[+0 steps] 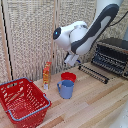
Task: Extend the gripper towards the oven tray handle. Grasp the handle and carefully pull the tray out of the oven. Move the gripper above the red bowl. Grab the red bowl gently. Lift the bowl and place it onto the oven tray.
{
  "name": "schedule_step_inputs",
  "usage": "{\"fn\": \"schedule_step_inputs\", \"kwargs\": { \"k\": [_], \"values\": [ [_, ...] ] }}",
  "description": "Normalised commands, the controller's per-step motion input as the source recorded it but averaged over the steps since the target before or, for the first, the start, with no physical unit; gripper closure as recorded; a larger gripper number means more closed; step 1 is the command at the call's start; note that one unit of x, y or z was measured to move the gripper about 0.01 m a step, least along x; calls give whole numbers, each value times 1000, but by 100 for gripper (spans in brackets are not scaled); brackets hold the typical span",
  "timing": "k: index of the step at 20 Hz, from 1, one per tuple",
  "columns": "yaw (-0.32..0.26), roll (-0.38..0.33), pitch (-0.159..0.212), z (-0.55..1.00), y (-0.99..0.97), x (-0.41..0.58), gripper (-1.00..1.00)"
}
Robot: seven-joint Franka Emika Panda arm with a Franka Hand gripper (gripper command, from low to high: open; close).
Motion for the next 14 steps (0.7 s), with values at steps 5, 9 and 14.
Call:
{"fn": "schedule_step_inputs", "kwargs": {
  "k": [5,9,14],
  "values": [
    [32,-284,-3,-38,-522,-165,-100],
    [35,-278,-6,-36,-536,-211,-100],
    [37,-126,-14,-51,-631,-129,-100]
  ]
}}
